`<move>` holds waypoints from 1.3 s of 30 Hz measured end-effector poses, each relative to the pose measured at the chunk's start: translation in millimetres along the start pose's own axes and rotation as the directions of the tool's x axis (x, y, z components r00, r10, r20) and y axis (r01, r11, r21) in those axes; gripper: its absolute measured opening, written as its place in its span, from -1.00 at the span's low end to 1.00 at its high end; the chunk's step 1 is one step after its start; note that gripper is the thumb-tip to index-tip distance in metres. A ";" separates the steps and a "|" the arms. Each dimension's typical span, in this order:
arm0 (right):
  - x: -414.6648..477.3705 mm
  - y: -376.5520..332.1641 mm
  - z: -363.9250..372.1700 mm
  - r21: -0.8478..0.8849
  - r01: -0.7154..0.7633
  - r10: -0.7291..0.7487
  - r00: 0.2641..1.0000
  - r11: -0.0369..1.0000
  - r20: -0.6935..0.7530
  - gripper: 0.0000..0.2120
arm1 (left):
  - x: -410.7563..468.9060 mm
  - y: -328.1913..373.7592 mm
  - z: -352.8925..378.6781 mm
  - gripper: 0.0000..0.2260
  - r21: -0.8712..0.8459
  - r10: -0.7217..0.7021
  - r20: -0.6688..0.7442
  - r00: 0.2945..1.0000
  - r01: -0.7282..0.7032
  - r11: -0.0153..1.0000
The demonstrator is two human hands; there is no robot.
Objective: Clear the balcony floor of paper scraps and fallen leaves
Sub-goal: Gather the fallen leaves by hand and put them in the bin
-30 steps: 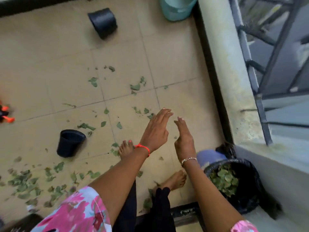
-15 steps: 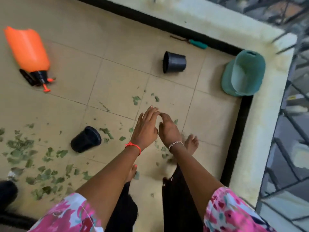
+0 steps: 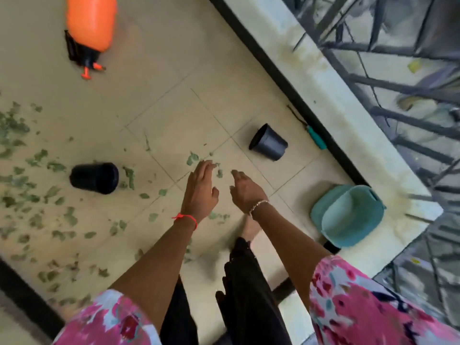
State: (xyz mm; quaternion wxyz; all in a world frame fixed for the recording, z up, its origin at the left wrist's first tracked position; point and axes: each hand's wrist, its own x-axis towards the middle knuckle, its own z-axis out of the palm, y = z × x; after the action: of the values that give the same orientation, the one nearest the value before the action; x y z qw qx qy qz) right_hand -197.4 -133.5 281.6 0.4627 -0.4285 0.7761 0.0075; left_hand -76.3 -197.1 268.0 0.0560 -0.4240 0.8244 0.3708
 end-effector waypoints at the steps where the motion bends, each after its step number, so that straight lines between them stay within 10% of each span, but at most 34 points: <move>1: 3.3 2.7 -5.3 -0.018 0.001 0.000 1.000 1.000 0.016 -0.53 | 2.4 6.4 -0.7 -0.50 -0.016 -0.024 -0.034 0.999 0.023 1.000; 18: 87.1 -50.3 -12.7 -0.059 0.236 -0.228 0.966 0.970 0.124 -0.55 | 12.7 -33.2 -8.6 -0.44 -0.157 -0.325 -0.138 0.936 0.303 0.940; 25: 142.7 -36.1 9.2 -0.173 0.528 -0.429 0.807 0.831 0.405 -0.47 | 2.5 -63.3 35.8 -0.32 -0.279 -0.581 -0.012 0.814 0.555 0.784; 32: 197.9 30.4 103.7 0.075 0.344 -0.347 0.938 0.936 0.023 -0.31 | -16.7 -107.3 165.7 -0.19 -0.379 -0.689 -0.123 0.714 0.608 0.697; 39: 257.0 117.1 205.6 -0.339 0.459 -0.544 0.810 0.821 -0.222 -0.17 | 3.0 -135.4 339.2 -0.03 -0.377 -0.779 -0.292 0.555 0.682 0.627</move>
State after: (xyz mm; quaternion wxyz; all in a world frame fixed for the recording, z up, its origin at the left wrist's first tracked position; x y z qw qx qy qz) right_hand -182.3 -144.7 -67.2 0.2583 -0.6739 0.6878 -0.0776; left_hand -53.2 -25.1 -53.3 -0.0246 -0.8028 0.5153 0.2989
